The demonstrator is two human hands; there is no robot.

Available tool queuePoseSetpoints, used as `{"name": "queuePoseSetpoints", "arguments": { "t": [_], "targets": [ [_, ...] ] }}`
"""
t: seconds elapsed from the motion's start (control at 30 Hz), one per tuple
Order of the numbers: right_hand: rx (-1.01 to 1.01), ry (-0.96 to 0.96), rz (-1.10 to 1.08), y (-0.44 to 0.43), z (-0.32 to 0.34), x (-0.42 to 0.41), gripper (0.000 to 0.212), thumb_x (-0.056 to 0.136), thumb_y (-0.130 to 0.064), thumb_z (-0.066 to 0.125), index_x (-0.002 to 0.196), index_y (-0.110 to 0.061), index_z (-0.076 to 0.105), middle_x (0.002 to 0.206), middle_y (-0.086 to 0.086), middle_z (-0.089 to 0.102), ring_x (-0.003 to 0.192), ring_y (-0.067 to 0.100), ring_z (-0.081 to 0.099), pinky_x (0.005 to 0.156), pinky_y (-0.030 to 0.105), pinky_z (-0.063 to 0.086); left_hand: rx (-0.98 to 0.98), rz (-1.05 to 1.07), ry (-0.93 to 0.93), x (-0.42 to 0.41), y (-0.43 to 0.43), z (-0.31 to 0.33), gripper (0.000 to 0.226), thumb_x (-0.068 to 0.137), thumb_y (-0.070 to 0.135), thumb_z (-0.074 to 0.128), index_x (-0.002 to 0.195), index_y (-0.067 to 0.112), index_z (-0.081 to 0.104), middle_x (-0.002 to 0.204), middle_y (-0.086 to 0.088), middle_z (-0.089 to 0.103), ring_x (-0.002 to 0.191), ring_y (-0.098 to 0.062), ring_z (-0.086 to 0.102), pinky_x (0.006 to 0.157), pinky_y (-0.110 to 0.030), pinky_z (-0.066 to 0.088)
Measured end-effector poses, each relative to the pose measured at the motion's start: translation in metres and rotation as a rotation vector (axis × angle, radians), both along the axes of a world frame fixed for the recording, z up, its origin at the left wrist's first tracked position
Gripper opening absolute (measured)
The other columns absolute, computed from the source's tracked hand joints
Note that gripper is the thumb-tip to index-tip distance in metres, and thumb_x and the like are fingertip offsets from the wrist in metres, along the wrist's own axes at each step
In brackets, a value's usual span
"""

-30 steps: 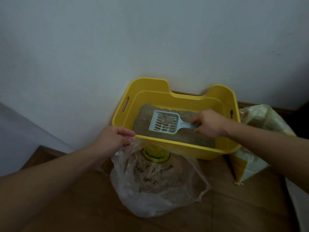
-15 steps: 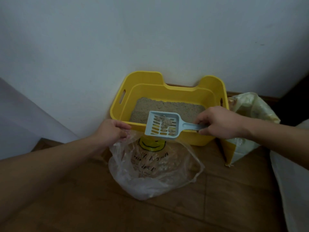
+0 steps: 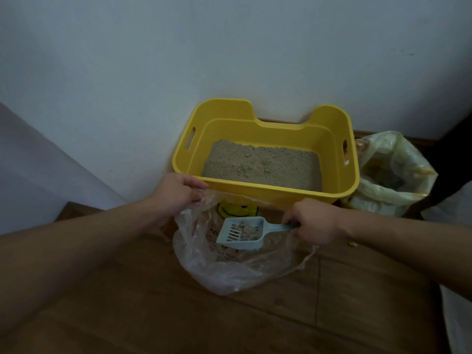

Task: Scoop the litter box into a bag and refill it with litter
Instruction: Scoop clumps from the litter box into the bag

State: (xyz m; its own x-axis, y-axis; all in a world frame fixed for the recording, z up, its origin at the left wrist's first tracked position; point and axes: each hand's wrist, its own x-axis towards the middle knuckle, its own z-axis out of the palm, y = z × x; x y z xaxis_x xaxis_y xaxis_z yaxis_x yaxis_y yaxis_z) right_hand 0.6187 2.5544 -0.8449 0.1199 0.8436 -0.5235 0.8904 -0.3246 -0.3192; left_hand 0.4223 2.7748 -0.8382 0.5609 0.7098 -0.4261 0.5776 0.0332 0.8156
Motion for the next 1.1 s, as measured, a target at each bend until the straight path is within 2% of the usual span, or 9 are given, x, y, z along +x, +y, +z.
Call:
{"name": "queuePoseSetpoints", "arguments": {
  "t": [0.27, 0.37, 0.43, 0.6, 0.8, 0.97, 1.1],
  "targets": [
    [-0.075, 0.063, 0.002, 0.006, -0.014, 0.004, 0.027, 0.091, -0.017, 0.053, 0.110, -0.022, 0.071, 0.109, -0.004, 0.071, 0.101, 0.016, 0.063, 0.083, 0.026, 0.048, 0.009, -0.004, -0.011, 0.001, 0.003, -0.003, 0.023, 0.086, -0.017, 0.057, 0.092, 0.003, 0.067, 0.089, -0.020, 0.068, 0.070, -0.018, 0.068, 0.063, -0.023, 0.058],
    [-0.120, 0.127, -0.045, 0.007, -0.016, 0.005, 0.026, 0.091, -0.009, 0.048, 0.081, -0.022, 0.068, 0.091, -0.001, 0.074, 0.082, 0.011, 0.067, 0.073, 0.025, 0.051, 0.009, 0.003, -0.007, 0.001, 0.005, -0.006, 0.023, 0.086, -0.017, 0.058, 0.090, 0.004, 0.067, 0.088, -0.018, 0.069, 0.068, -0.015, 0.069, 0.064, -0.023, 0.059],
    [-0.127, 0.163, -0.071, 0.007, -0.018, 0.006, 0.031, 0.090, -0.006, 0.045, 0.070, -0.022, 0.062, 0.083, 0.000, 0.075, 0.073, 0.008, 0.069, 0.069, 0.024, 0.053, 0.012, 0.006, 0.000, 0.001, 0.006, -0.008, 0.023, 0.085, -0.016, 0.059, 0.089, 0.005, 0.067, 0.088, -0.018, 0.070, 0.068, -0.015, 0.069, 0.065, -0.024, 0.059],
    [-0.133, 0.227, -0.101, 0.006, -0.023, 0.007, 0.032, 0.095, -0.008, 0.043, 0.075, -0.022, 0.064, 0.083, 0.000, 0.076, 0.076, 0.010, 0.073, 0.081, 0.034, 0.058, 0.005, 0.011, -0.002, 0.000, 0.008, -0.009, 0.024, 0.085, -0.017, 0.058, 0.091, 0.004, 0.068, 0.083, -0.014, 0.069, 0.069, -0.016, 0.069, 0.066, -0.025, 0.059],
    [-0.113, 0.300, -0.130, 0.006, -0.017, 0.004, 0.032, 0.098, -0.007, 0.041, 0.081, -0.020, 0.064, 0.083, -0.003, 0.073, 0.078, 0.011, 0.073, 0.072, 0.021, 0.054, 0.008, 0.009, 0.006, -0.001, 0.007, -0.010, 0.027, 0.084, -0.018, 0.058, 0.087, 0.007, 0.067, 0.084, -0.014, 0.070, 0.071, -0.017, 0.068, 0.066, -0.025, 0.059],
    [-0.111, 0.328, -0.142, 0.005, -0.013, 0.006, 0.032, 0.099, -0.008, 0.042, 0.081, -0.023, 0.064, 0.082, -0.003, 0.073, 0.078, 0.010, 0.073, 0.076, 0.026, 0.056, 0.009, 0.018, 0.013, 0.001, 0.008, -0.012, 0.025, 0.084, -0.017, 0.059, 0.089, 0.006, 0.069, 0.087, -0.016, 0.071, 0.072, -0.017, 0.069, 0.070, -0.028, 0.060],
    [-0.069, 0.364, -0.172, 0.003, -0.005, 0.011, 0.023, 0.098, -0.008, 0.048, 0.091, -0.015, 0.069, 0.087, 0.001, 0.075, 0.080, 0.010, 0.073, 0.075, 0.026, 0.057, 0.008, 0.033, 0.024, 0.000, 0.009, -0.016, 0.024, 0.084, -0.017, 0.059, 0.092, 0.003, 0.069, 0.080, -0.012, 0.070, 0.072, -0.016, 0.068, 0.069, -0.029, 0.058]
  ]
}}
